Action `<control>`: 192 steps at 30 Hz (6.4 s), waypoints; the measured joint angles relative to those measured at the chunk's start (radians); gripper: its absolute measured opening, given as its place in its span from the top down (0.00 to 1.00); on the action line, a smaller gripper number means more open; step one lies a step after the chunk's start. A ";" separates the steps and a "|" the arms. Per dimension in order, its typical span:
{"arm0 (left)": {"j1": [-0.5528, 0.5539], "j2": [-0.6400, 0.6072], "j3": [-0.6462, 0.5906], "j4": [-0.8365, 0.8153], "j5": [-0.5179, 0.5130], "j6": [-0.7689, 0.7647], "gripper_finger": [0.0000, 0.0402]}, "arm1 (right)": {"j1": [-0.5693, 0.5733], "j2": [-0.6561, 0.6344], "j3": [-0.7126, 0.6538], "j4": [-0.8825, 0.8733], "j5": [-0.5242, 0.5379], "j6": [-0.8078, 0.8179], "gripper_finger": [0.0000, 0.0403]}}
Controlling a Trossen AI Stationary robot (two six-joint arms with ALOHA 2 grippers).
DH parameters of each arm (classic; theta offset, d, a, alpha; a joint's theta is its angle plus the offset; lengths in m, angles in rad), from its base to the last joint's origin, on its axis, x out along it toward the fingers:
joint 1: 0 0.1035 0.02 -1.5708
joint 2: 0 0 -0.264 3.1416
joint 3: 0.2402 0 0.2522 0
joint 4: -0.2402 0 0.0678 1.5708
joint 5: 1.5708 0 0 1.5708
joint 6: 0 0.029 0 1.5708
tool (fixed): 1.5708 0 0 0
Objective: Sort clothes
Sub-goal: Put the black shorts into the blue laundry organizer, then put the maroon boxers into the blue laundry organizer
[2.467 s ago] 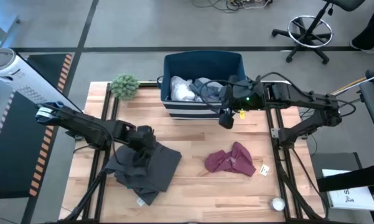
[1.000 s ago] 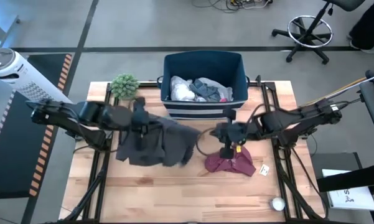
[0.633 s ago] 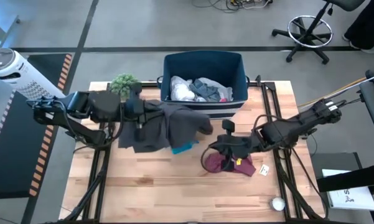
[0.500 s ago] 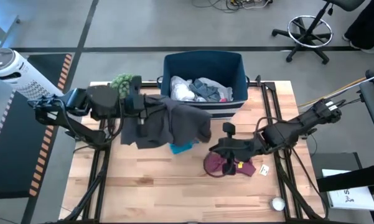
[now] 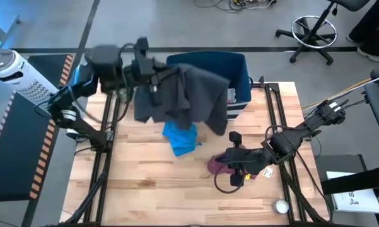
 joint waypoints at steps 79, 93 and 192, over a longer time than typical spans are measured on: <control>0.428 0.016 -0.541 0.234 0.506 -0.125 0.54 | -0.197 -0.158 0.021 -0.036 0.095 -0.242 1.00; 0.337 -0.492 -1.466 0.901 0.503 -0.339 0.84 | -0.823 -0.159 0.024 0.027 -0.209 -0.464 1.00; 0.210 -0.673 -1.733 0.941 0.539 -0.369 0.99 | -0.241 -0.080 -0.116 -0.203 -0.480 -0.071 0.48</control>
